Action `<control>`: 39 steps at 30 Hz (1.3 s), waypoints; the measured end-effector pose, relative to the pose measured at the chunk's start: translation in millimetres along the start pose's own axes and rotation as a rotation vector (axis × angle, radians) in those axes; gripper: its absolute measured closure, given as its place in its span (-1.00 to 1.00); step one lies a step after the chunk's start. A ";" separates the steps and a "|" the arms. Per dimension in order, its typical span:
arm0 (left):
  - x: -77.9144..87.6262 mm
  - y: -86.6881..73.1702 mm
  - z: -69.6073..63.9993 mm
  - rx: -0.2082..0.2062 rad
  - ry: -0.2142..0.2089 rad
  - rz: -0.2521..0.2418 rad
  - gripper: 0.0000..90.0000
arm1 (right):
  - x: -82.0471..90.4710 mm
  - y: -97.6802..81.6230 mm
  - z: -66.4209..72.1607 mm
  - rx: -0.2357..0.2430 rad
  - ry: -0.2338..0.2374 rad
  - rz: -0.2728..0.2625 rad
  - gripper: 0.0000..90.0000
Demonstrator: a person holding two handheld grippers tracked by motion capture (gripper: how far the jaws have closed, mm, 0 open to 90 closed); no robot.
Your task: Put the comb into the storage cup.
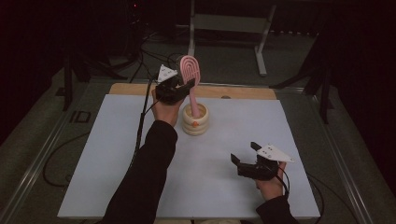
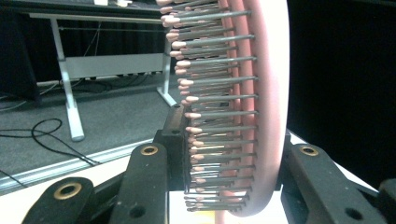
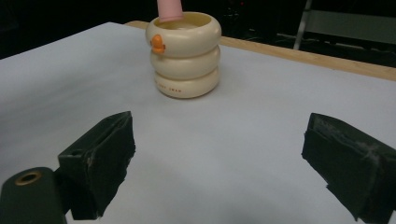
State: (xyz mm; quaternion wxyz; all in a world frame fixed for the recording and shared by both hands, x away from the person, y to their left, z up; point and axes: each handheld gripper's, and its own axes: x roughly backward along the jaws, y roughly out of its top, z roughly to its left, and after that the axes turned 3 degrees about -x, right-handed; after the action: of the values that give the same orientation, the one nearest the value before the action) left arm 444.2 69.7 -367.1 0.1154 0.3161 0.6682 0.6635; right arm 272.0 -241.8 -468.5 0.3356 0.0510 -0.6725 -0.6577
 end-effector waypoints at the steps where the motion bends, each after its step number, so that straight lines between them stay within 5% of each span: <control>1: 0.0 0.0 0.0 0.000 0.000 0.000 0.44 | 0.0 0.5 -0.3 0.002 0.000 -0.004 -0.80; 15: -12.1 -9.0 -2.4 0.030 0.035 0.011 0.44 | 0.2 1.0 -0.4 -0.005 0.004 -0.007 -0.79; 39: -29.5 -27.4 -16.2 0.018 0.074 0.047 0.44 | 2.1 2.1 -1.7 -0.009 0.003 -0.018 -0.79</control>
State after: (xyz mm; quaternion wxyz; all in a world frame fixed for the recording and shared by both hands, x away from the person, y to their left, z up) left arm 450.4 41.7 -399.7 0.0723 0.3079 0.6705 0.6711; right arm 272.0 -244.1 -466.0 0.3306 0.0564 -0.6684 -0.6639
